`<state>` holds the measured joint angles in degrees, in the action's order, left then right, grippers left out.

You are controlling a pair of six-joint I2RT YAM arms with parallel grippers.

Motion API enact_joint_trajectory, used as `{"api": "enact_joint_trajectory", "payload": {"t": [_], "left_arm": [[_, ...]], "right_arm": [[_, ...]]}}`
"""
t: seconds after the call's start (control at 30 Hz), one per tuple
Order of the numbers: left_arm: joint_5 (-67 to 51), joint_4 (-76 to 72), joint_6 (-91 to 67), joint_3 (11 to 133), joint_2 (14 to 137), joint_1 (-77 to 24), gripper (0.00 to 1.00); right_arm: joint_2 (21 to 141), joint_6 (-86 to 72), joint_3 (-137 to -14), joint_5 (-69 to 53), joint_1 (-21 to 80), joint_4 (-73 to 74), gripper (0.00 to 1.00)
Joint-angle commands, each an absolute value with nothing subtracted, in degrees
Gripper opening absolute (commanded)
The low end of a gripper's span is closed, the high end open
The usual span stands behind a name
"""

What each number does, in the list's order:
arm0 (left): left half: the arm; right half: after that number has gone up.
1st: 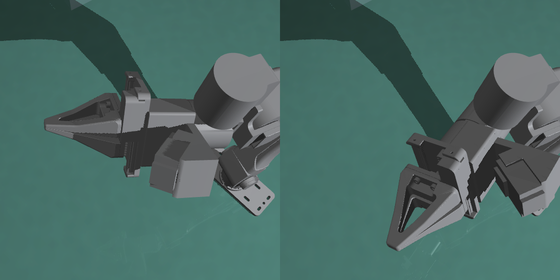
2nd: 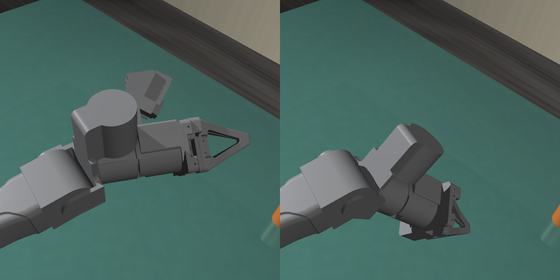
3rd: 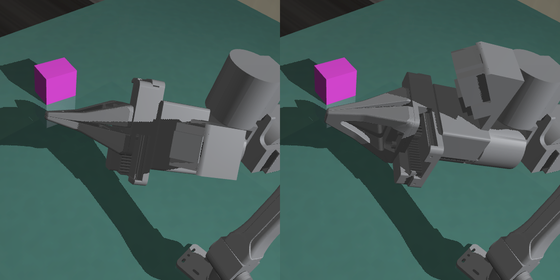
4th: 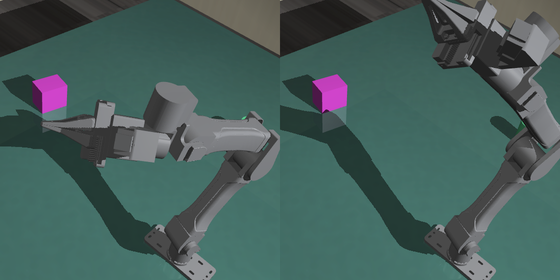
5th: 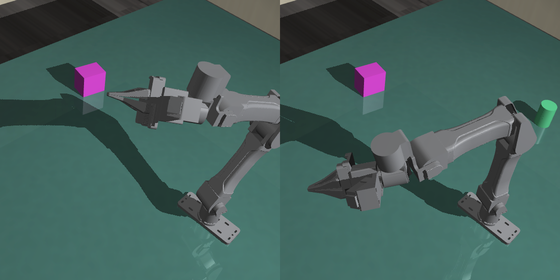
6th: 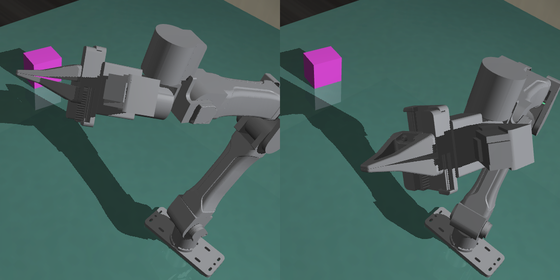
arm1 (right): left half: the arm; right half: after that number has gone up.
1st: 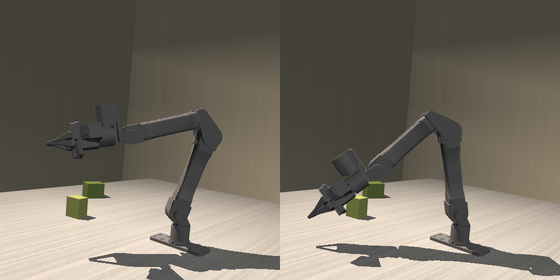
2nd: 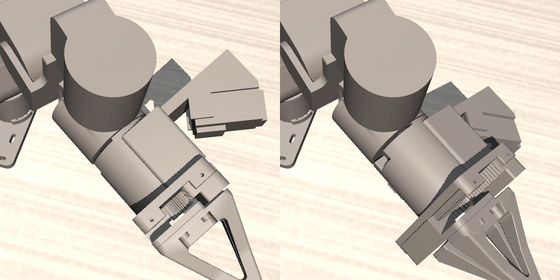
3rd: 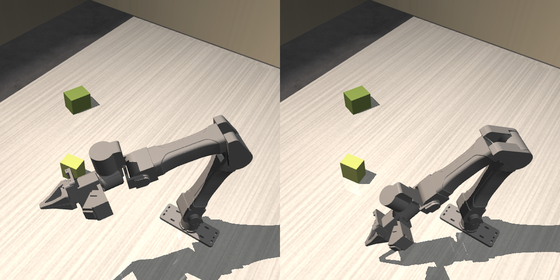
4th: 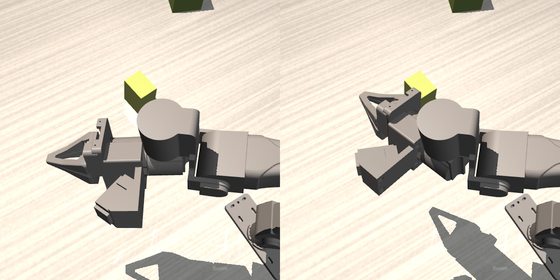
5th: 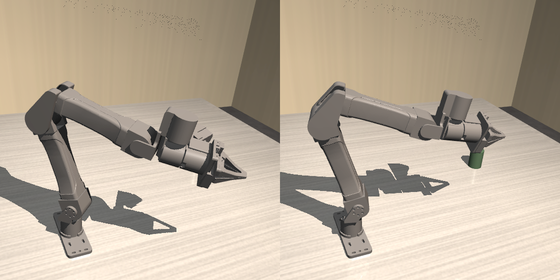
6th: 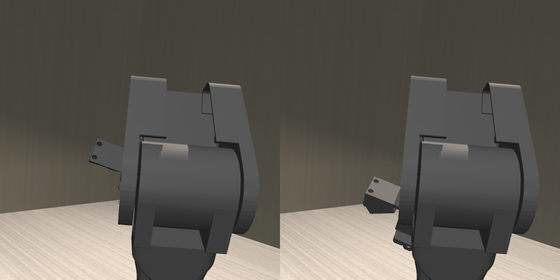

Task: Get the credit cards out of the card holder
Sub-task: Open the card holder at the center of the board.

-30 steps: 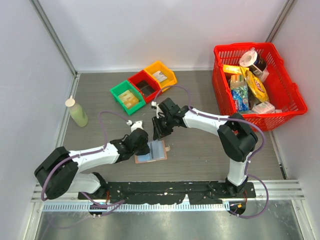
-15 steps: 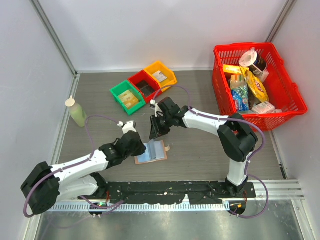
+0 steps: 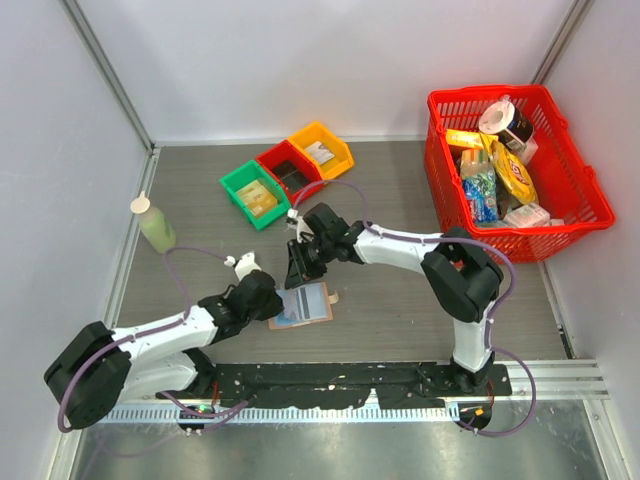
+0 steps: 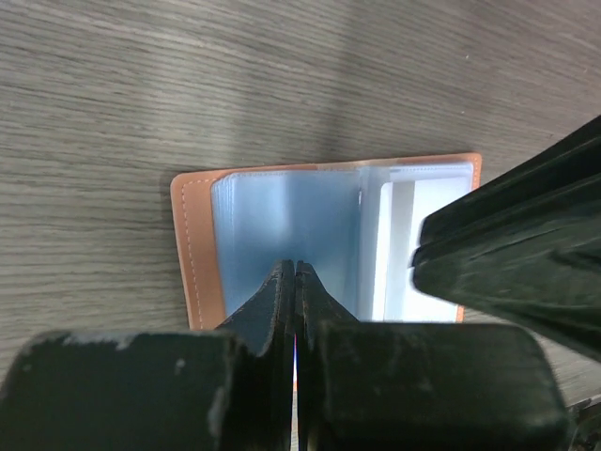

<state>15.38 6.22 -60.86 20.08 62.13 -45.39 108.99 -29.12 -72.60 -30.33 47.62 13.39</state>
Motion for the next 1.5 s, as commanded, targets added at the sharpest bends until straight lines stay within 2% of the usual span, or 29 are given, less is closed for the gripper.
{"api": "enact_joint_trajectory", "payload": {"t": [0.0, 0.13, 0.23, 0.4, 0.53, 0.73, 0.97, 1.03, 1.47], "left_arm": [[15.1, 2.5, -63.2, 16.7, 62.9, -44.6, 0.0], [18.0, 5.4, -64.9, 15.8, 57.9, -44.6, 0.0], [21.8, 11.3, -65.6, 15.7, 50.8, -44.6, 0.08], [27.9, 23.7, -64.9, 18.5, 36.8, -44.6, 0.13], [26.2, 24.7, -64.4, 19.2, 32.1, -44.6, 0.13], [14.7, 11.3, -64.3, 18.0, 42.5, -44.6, 0.09], [15.0, 6.2, -67.2, 15.7, 52.3, -44.4, 0.0], [15.6, 5.5, -69.1, 13.8, 52.6, -44.4, 0.0], [18.4, 9.7, -75.5, 8.6, 45.4, -44.4, 0.0]], "right_arm": [[110.5, -30.9, -73.7, -30.9, 48.4, 10.5, 0.26], [110.9, -31.0, -73.2, -30.1, 48.4, 10.4, 0.26], [111.1, -31.1, -72.9, -29.4, 48.4, 10.1, 0.27], [111.0, -30.7, -72.3, -27.2, 48.4, 10.5, 0.27], [110.7, -30.7, -71.2, -26.6, 48.4, 10.6, 0.27], [108.8, -32.2, -67.7, -26.3, 48.5, 6.8, 0.31], [107.5, -35.2, -64.1, -26.6, 48.3, 2.6, 0.41], [107.3, -35.7, -63.0, -26.8, 48.3, 1.8, 0.43], [107.3, -41.0, -55.9, -30.9, 48.4, -8.4, 0.41]]}}
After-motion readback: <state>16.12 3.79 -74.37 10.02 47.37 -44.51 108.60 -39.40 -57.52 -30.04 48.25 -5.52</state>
